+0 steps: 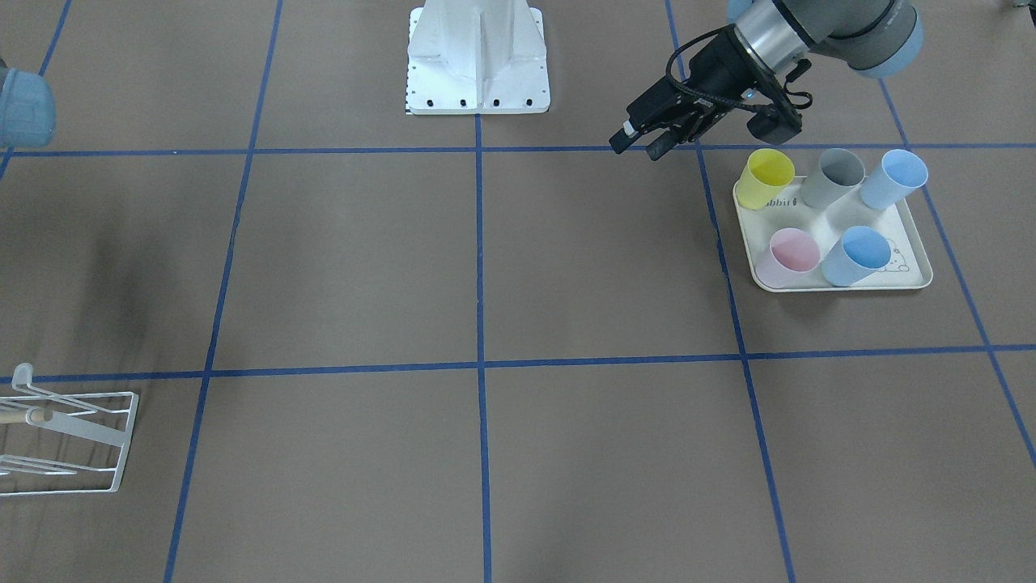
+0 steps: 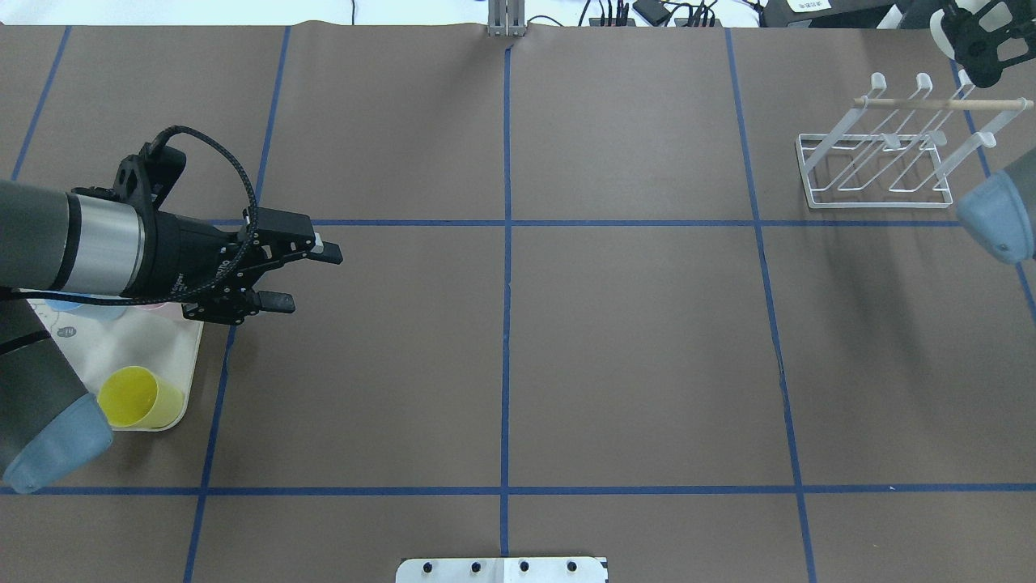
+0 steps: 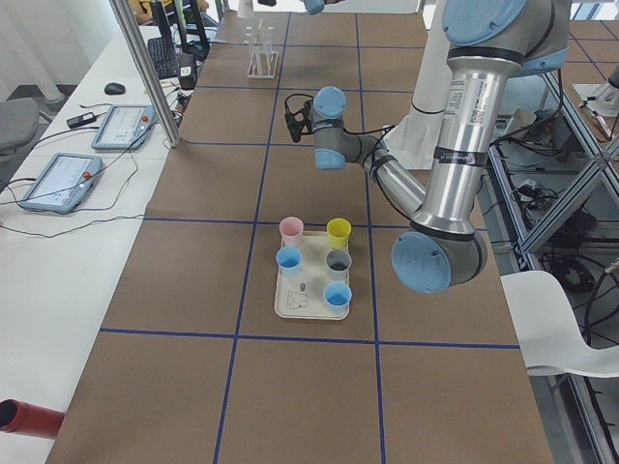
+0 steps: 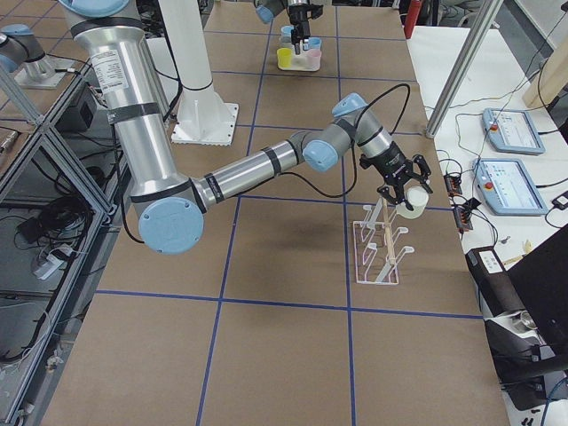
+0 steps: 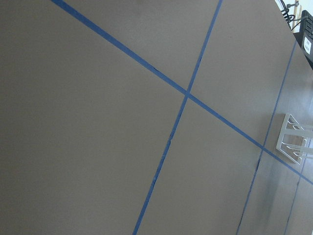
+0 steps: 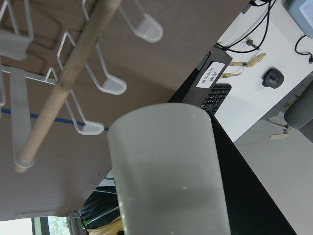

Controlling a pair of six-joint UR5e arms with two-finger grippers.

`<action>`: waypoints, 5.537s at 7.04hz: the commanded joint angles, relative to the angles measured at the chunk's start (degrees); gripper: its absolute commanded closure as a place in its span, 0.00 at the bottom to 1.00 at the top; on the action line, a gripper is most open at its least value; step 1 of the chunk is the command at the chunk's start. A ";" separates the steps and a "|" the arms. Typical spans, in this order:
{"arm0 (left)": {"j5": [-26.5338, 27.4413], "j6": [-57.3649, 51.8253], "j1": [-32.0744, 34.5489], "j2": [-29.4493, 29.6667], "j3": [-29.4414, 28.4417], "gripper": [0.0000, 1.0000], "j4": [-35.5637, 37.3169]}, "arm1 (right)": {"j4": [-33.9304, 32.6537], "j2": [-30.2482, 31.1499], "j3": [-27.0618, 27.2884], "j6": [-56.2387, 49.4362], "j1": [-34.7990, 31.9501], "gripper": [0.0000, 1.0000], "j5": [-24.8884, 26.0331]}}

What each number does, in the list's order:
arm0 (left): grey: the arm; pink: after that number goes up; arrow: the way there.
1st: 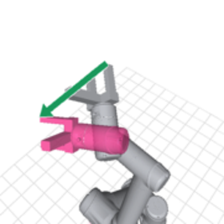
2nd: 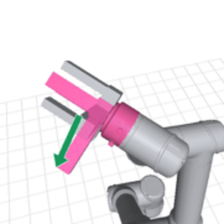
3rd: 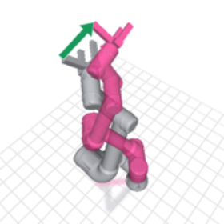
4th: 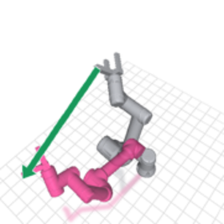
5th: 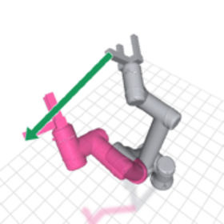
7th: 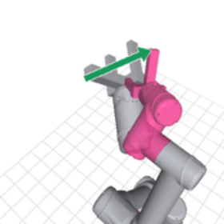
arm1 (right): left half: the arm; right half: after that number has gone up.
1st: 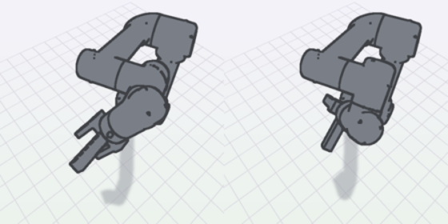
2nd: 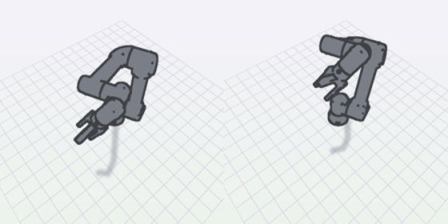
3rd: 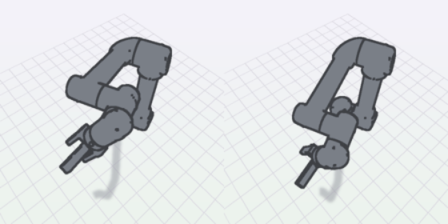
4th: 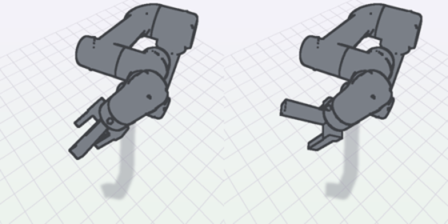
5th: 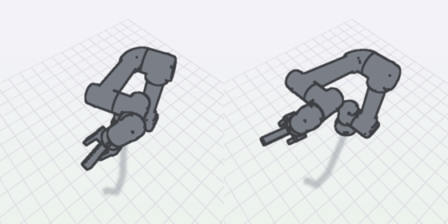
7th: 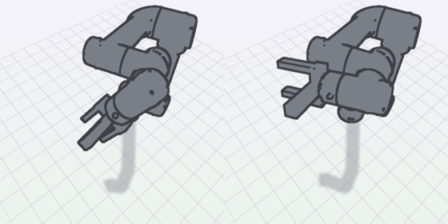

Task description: Transfer IKEA cup to right arm and place on rack

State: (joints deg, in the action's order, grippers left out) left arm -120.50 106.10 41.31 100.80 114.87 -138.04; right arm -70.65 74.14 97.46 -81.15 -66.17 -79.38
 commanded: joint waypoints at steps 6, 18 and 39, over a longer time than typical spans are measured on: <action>0.00 0.07 0.00 0.01 0.00 0.00 -0.29 | 4.27 -1.19 -8.94 -0.50 3.42 1.00 4.15; 0.00 0.16 0.00 0.45 0.00 0.00 -0.29 | 5.44 -0.67 -9.92 0.12 6.05 0.45 9.41; 5.89 -52.19 14.77 -11.08 5.54 0.00 7.27 | 5.79 7.51 13.28 71.83 2.89 0.00 -24.50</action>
State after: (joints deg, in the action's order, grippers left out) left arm -115.82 49.39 56.27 87.49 120.44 -130.02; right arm -64.89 81.50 110.55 -9.95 -63.30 -103.20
